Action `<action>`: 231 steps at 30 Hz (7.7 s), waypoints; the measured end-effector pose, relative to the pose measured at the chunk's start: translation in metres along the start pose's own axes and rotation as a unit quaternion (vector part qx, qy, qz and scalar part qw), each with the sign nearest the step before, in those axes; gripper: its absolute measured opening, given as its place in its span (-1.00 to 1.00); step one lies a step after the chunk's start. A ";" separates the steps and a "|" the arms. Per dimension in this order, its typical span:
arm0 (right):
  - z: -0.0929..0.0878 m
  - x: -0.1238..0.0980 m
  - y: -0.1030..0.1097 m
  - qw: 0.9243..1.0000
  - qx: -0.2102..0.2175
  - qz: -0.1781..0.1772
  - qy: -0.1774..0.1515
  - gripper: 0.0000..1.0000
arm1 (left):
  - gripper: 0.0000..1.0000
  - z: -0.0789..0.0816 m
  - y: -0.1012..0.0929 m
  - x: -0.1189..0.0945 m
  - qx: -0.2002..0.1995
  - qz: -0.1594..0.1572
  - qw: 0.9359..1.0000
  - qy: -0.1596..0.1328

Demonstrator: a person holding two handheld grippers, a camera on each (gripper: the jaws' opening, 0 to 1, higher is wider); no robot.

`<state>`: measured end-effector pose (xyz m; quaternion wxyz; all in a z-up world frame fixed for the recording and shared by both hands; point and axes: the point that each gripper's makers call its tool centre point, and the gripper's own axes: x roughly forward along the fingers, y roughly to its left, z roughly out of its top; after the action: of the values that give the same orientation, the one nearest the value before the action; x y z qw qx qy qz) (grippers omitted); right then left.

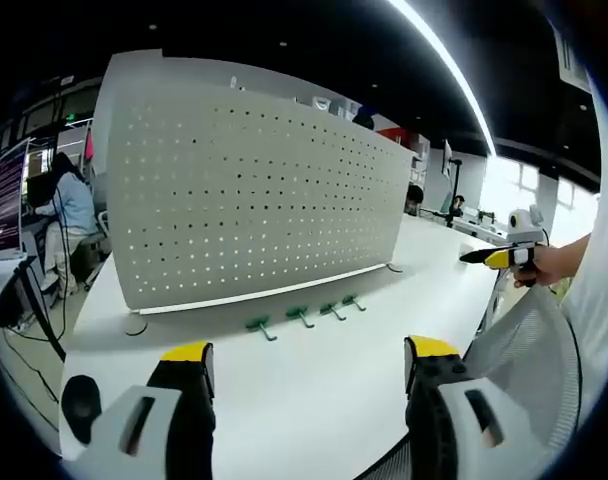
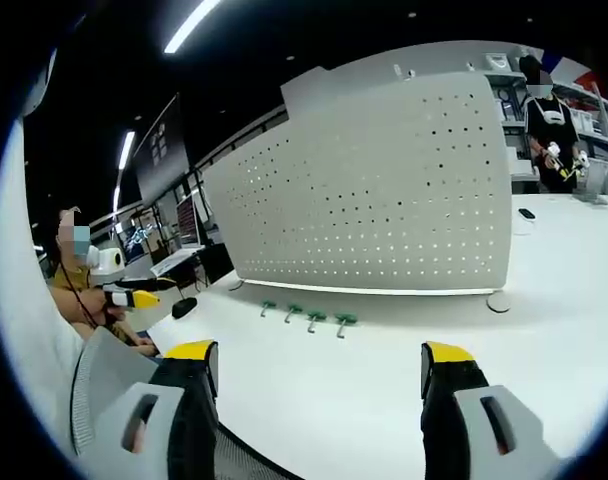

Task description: Insert the hook assembly into the mounting plate slot until the hook locks in place.

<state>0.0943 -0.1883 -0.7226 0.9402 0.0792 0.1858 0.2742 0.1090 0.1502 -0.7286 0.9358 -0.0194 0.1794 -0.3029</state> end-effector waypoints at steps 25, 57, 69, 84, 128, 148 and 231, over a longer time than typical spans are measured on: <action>0.001 0.000 0.002 1.000 -0.002 0.007 0.003 0.58 | 0.59 0.001 -0.001 0.001 0.004 -0.003 1.000 0.004; -0.001 0.004 0.005 1.000 -0.007 0.011 0.011 0.54 | 0.55 -0.003 -0.002 0.035 0.048 -0.073 0.994 0.064; -0.003 0.002 0.003 1.000 -0.014 0.010 0.017 0.54 | 0.48 -0.001 0.012 0.065 0.096 -0.102 0.983 0.121; -0.005 0.002 0.001 1.000 -0.013 0.005 0.020 0.54 | 0.52 -0.003 0.025 0.091 0.125 -0.133 0.971 0.155; -0.007 0.002 0.003 1.000 -0.008 0.001 0.021 0.52 | 0.55 -0.022 0.063 0.135 0.213 -0.192 0.924 0.254; -0.010 -0.001 0.002 1.000 -0.007 -0.004 0.026 0.52 | 0.52 -0.036 0.069 0.163 0.262 -0.230 0.888 0.300; -0.013 -0.007 -0.009 1.000 0.008 -0.018 0.022 0.48 | -0.90 -0.081 0.085 0.202 0.357 -0.227 0.806 0.413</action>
<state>0.0884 -0.1993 -0.7346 0.9400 0.0769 0.2103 0.2573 0.2800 0.1094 -0.8818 0.6188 0.4029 0.4190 -0.5284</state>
